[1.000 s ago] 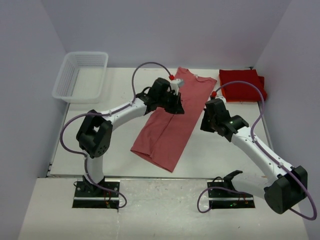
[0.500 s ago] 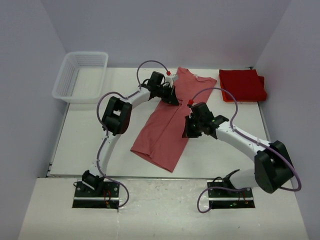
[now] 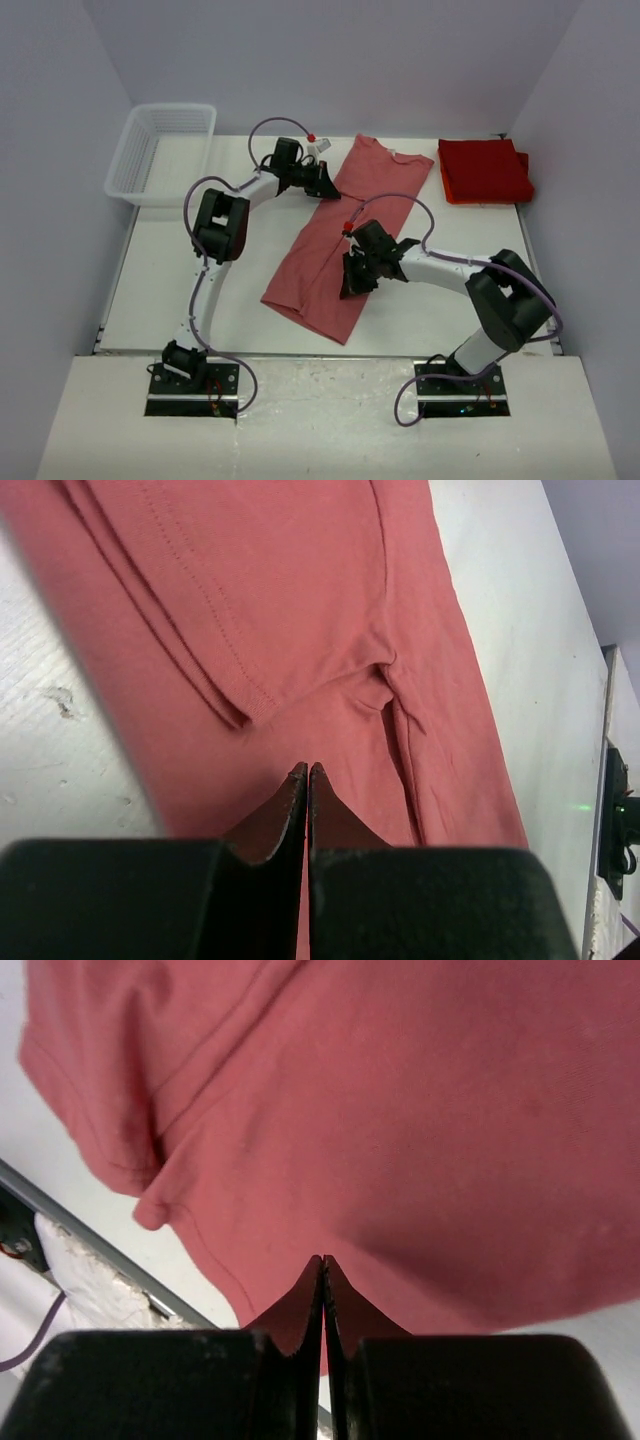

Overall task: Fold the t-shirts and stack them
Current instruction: Rotate the tshirt 90 degrees

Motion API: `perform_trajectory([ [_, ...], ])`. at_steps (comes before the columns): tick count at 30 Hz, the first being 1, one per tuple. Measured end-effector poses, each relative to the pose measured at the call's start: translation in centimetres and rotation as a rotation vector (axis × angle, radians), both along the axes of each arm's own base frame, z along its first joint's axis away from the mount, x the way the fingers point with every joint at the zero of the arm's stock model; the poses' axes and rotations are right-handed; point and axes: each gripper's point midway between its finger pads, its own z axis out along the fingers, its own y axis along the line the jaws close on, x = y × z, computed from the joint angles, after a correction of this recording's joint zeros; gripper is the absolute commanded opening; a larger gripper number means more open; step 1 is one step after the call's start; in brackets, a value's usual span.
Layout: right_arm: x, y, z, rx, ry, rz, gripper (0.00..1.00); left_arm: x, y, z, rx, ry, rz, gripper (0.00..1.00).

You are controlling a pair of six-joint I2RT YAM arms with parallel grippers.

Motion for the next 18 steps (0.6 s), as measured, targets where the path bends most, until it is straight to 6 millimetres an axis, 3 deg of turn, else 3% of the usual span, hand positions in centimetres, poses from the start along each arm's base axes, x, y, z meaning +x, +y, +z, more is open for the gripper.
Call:
perform_trajectory([
  [5, -1.2, 0.6, -1.9, -0.035, 0.055, 0.010, 0.00, -0.1, 0.2, -0.4, -0.003, 0.029, 0.013, 0.00],
  [13, -0.3, -0.4, -2.7, -0.138, 0.051, -0.105, 0.00, -0.4, 1.1, -2.5, 0.003, 0.114, 0.072, 0.00],
  [18, 0.1, -0.9, -2.8, -0.190, 0.058, -0.187, 0.00, -0.8, 1.8, -2.7, 0.008, 0.127, 0.109, 0.00],
])
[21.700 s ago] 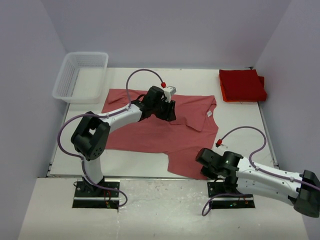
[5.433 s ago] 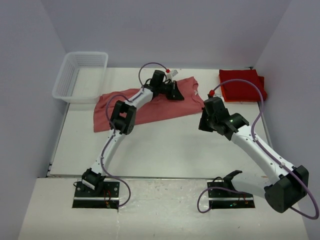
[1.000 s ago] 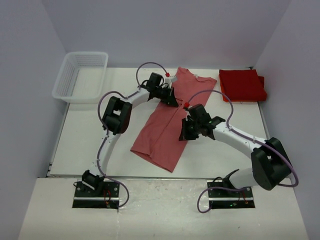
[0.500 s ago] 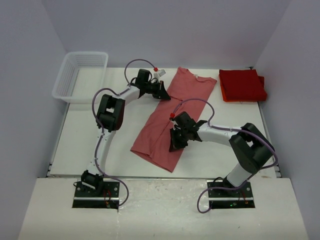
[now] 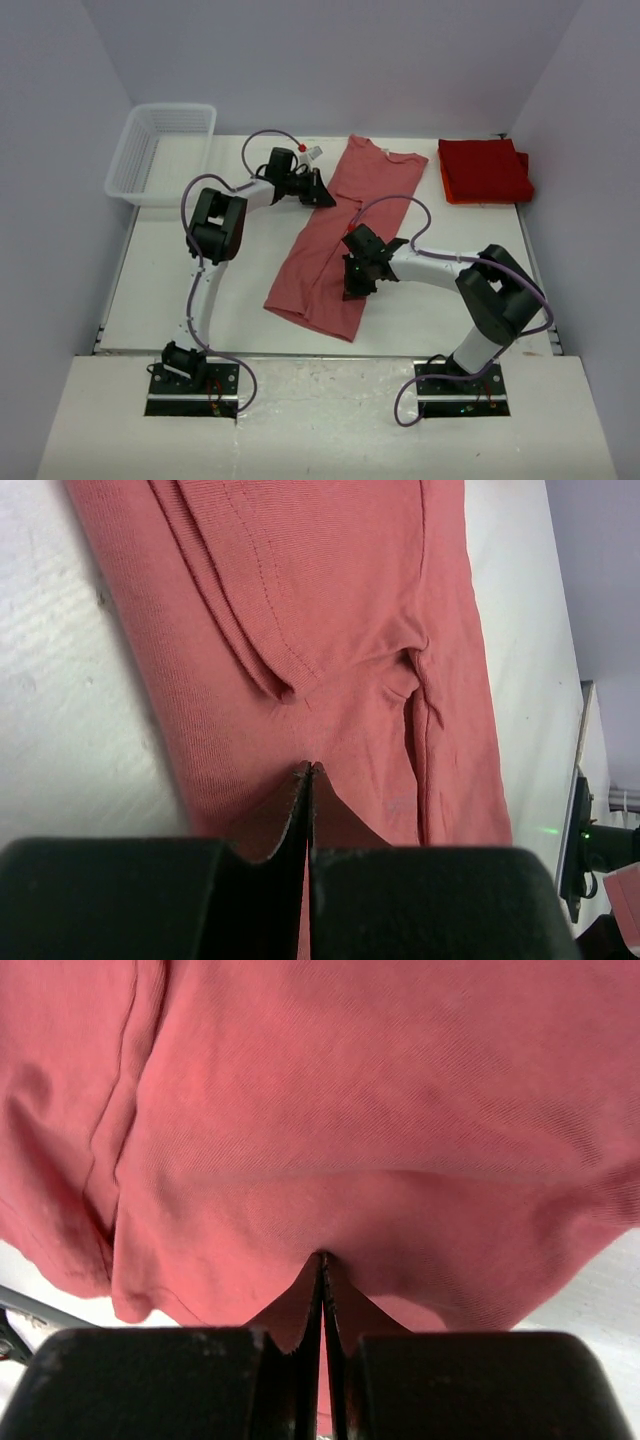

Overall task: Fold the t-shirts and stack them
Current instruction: Rotate the tshirt 90 degrees

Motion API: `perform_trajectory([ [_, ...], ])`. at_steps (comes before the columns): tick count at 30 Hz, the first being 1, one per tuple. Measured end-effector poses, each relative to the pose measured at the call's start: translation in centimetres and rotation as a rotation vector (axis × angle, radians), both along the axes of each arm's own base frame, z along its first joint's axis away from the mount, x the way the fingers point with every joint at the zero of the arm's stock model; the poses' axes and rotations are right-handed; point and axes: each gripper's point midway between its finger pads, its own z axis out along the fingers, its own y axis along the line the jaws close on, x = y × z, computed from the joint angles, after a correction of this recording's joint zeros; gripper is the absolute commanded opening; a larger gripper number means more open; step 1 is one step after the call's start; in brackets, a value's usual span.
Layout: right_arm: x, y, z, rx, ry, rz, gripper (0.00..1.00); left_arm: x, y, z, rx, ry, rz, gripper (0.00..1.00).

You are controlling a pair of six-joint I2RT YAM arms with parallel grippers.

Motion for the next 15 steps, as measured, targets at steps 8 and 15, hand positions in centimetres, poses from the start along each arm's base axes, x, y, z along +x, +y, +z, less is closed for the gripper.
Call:
perform_trajectory([
  [8, 0.5, 0.0, -0.1, -0.040, 0.022, -0.054, 0.00, -1.9, 2.2, -0.2, 0.022, 0.031, 0.058, 0.00],
  [15, 1.0, -0.4, -0.1, -0.065, 0.002, -0.066, 0.00, -3.1, 5.6, -0.2, 0.043, 0.062, 0.126, 0.00],
])
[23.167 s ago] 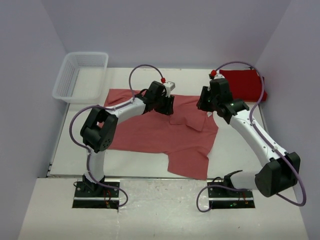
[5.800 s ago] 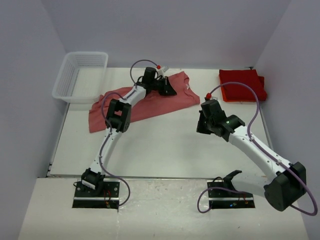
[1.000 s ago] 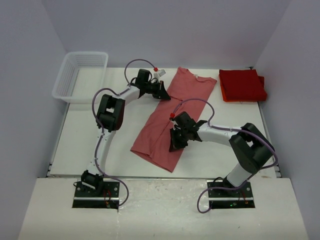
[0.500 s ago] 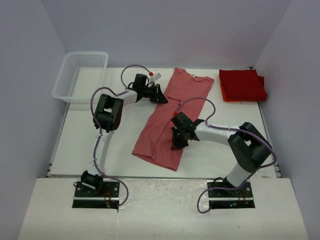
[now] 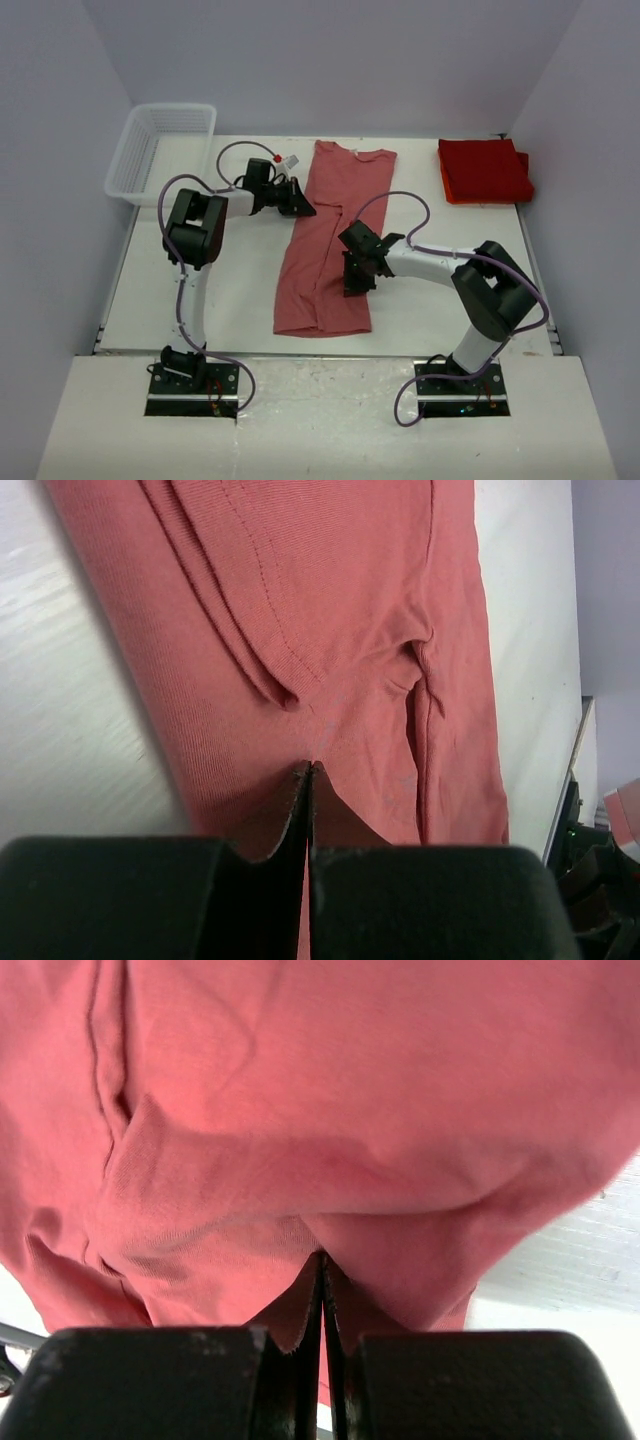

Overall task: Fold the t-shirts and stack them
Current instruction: Rotate the tshirt 90 degrees

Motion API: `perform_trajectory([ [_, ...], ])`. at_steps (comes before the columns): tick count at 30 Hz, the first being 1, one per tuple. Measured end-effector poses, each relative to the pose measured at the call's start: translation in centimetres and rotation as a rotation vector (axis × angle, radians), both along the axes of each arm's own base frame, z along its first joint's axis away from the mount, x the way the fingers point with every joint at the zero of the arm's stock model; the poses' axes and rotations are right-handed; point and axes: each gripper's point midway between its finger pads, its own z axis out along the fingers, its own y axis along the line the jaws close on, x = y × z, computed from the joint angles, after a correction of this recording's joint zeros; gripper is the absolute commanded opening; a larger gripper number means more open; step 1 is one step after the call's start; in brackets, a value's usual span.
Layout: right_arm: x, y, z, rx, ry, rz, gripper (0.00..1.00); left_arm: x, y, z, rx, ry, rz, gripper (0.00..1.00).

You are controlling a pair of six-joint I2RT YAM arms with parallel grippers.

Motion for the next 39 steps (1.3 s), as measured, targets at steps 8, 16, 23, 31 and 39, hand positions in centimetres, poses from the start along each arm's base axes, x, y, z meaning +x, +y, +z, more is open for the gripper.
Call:
perform_trajectory([
  [8, 1.0, -1.1, 0.0, -0.016, -0.010, -0.030, 0.00, -0.2, 3.8, -0.1, -0.005, 0.014, 0.079, 0.00],
  [16, 2.3, -3.1, 0.1, -0.011, -0.022, -0.083, 0.00, 1.4, 3.9, 0.0, -0.039, 0.025, 0.085, 0.00],
  [23, 1.6, -3.5, 0.1, 0.019, -0.052, -0.082, 0.00, 4.1, 3.1, 0.2, -0.069, 0.005, 0.066, 0.00],
  [31, 1.3, -3.4, 0.2, 0.031, -0.079, -0.079, 0.00, 4.4, 2.7, 0.3, -0.071, 0.007, 0.050, 0.00],
  [39, 2.1, -3.7, 1.3, -0.027, -0.112, -0.036, 0.17, 4.0, 2.4, 1.2, -0.023, -0.015, 0.067, 0.08],
])
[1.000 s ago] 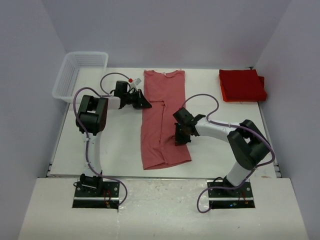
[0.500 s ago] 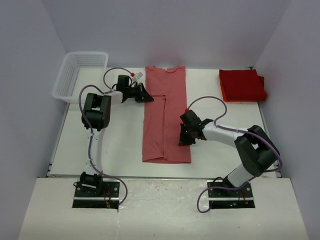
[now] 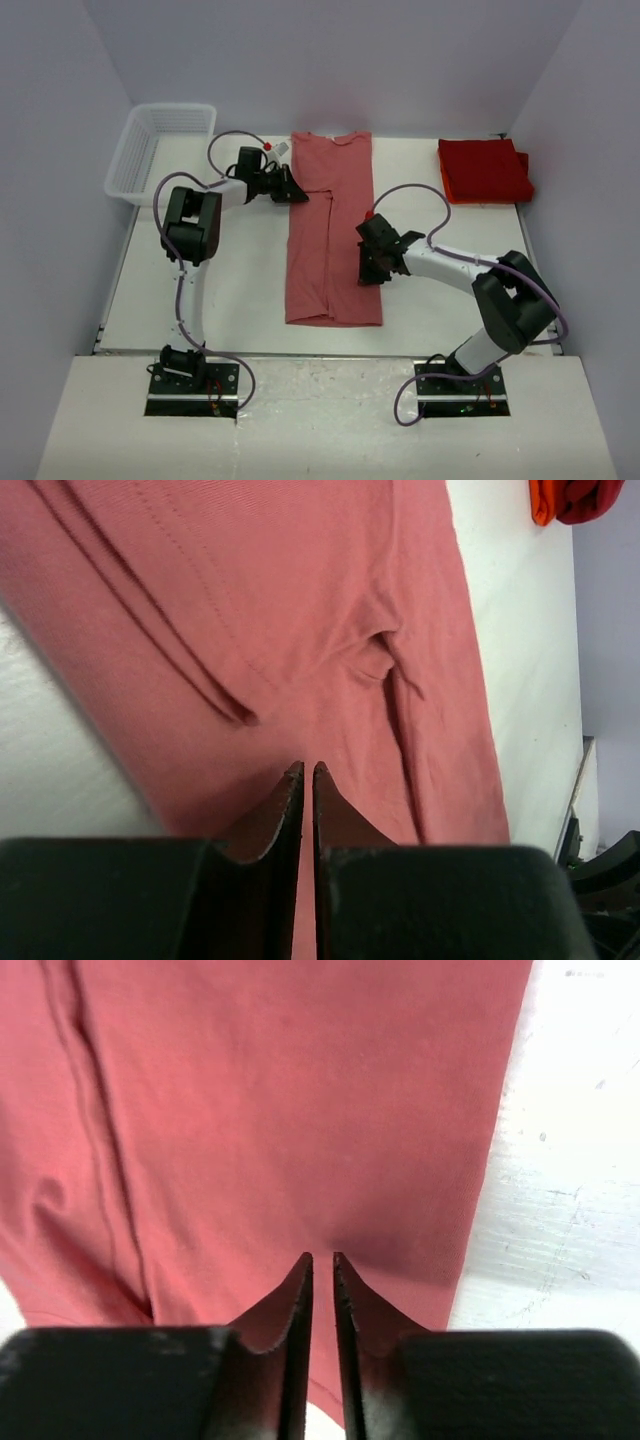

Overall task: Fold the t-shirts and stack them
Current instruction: Rotate the tshirt 90 degrees

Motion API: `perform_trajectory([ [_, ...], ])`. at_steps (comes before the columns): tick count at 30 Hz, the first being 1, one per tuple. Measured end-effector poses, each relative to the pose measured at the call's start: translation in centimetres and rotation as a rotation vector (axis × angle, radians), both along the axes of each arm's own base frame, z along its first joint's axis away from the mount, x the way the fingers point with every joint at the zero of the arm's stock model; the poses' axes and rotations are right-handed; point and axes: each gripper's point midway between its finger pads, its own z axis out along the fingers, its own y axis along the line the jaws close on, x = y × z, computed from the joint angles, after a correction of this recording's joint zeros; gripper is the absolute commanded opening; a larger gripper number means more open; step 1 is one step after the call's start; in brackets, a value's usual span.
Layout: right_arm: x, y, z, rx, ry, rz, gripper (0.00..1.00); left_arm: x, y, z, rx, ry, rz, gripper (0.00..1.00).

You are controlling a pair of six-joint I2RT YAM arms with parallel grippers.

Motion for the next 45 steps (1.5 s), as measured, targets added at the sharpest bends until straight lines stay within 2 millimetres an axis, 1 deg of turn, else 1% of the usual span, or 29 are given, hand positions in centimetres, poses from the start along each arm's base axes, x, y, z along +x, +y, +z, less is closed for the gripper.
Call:
perform_trajectory([
  [1, 0.2, 0.1, 0.4, 0.000, -0.006, 0.005, 0.21, -0.1, 0.1, 0.4, 0.011, -0.001, 0.005, 0.10],
  [2, 0.5, 0.3, 0.8, -0.001, -0.016, 0.010, 0.35, -0.2, 0.0, 1.1, 0.021, -0.011, 0.008, 0.11],
  [3, 0.7, 0.5, 1.3, 0.004, -0.027, 0.014, 0.42, -0.1, 0.0, 2.0, 0.027, -0.027, 0.014, 0.14],
  [5, 0.8, 0.8, 2.6, 0.017, -0.055, 0.035, 0.54, -0.2, 0.0, 4.3, 0.049, -0.060, 0.028, 0.16],
  [6, 0.5, 1.1, 3.3, 0.029, -0.070, 0.047, 0.57, -0.3, 0.1, 5.8, 0.064, -0.081, 0.042, 0.18],
  [8, 0.0, 1.6, 4.9, 0.058, -0.099, 0.078, 0.58, -0.4, 0.2, 9.2, 0.097, -0.142, 0.079, 0.18],
  [9, -0.4, 2.0, 5.8, 0.081, -0.117, 0.094, 0.56, -1.1, 0.3, 11.5, 0.122, -0.180, 0.113, 0.17],
  [10, -0.8, 2.4, 6.5, 0.104, -0.129, 0.109, 0.53, -1.4, 0.3, 12.3, 0.127, -0.190, 0.120, 0.16],
  [11, -1.4, 3.0, 7.1, 0.136, -0.145, 0.134, 0.51, -2.4, 0.2, 13.8, 0.144, -0.216, 0.147, 0.13],
  [12, -2.2, 3.5, 7.5, 0.165, -0.149, 0.160, 0.46, -4.0, 0.1, 14.9, 0.157, -0.229, 0.163, 0.07],
  [13, -3.2, 3.9, 7.6, 0.186, -0.144, 0.190, 0.43, -5.7, -0.2, 15.4, 0.166, -0.229, 0.174, 0.03],
  [14, -4.1, 4.0, 7.5, 0.197, -0.135, 0.212, 0.42, -7.7, -0.6, 15.6, 0.176, -0.227, 0.177, 0.00],
  [16, -5.7, 4.5, 6.8, 0.212, -0.103, 0.256, 0.40, -11.8, -1.1, 14.4, 0.198, -0.192, 0.172, 0.00],
  [17, -6.4, 4.6, 6.3, 0.218, -0.085, 0.274, 0.40, -14.0, -1.2, 13.4, 0.209, -0.164, 0.161, 0.00],
  [19, -7.2, 4.5, 5.5, 0.224, -0.058, 0.289, 0.47, -18.2, -0.7, 10.7, 0.236, -0.094, 0.143, 0.00],
  [20, -7.5, 4.5, 5.3, 0.230, -0.049, 0.296, 0.52, -20.3, 0.2, 9.2, 0.255, -0.055, 0.144, 0.00],
  [21, -7.7, 4.5, 5.1, 0.237, -0.044, 0.302, 0.57, -21.8, 1.0, 8.2, 0.268, -0.020, 0.149, 0.00],
  [23, -7.8, 4.7, 5.0, 0.252, -0.042, 0.316, 0.59, -24.4, 2.4, 6.9, 0.283, 0.019, 0.164, 0.00],
  [25, -7.8, 5.2, 5.2, 0.271, -0.047, 0.326, 0.60, -26.2, 3.4, 6.8, 0.281, 0.029, 0.178, 0.00],
  [27, -7.7, 5.6, 5.2, 0.286, -0.047, 0.334, 0.60, -27.4, 4.0, 7.5, 0.256, 0.016, 0.188, 0.00],
  [31, -7.6, 5.9, 4.9, 0.288, -0.037, 0.338, 0.58, -28.5, 4.2, 9.6, 0.196, -0.027, 0.198, 0.00],
  [34, -7.4, 6.1, 4.5, 0.278, -0.026, 0.338, 0.57, -29.3, 4.2, 9.9, 0.192, -0.020, 0.192, 0.02],
  [36, -7.3, 6.2, 4.5, 0.276, -0.025, 0.338, 0.58, -30.0, 4.2, 9.5, 0.201, -0.005, 0.180, 0.04],
  [38, -7.0, 6.5, 4.6, 0.275, -0.026, 0.339, 0.60, -30.8, 4.4, 8.6, 0.217, 0.021, 0.170, 0.05],
  [43, -6.0, 7.6, 5.0, 0.278, -0.030, 0.342, 0.60, -33.0, 5.1, 5.4, 0.266, 0.115, 0.155, 0.05],
  [45, -5.6, 8.0, 5.3, 0.283, -0.036, 0.344, 0.59, -33.7, 5.3, 4.5, 0.281, 0.139, 0.150, 0.05],
])
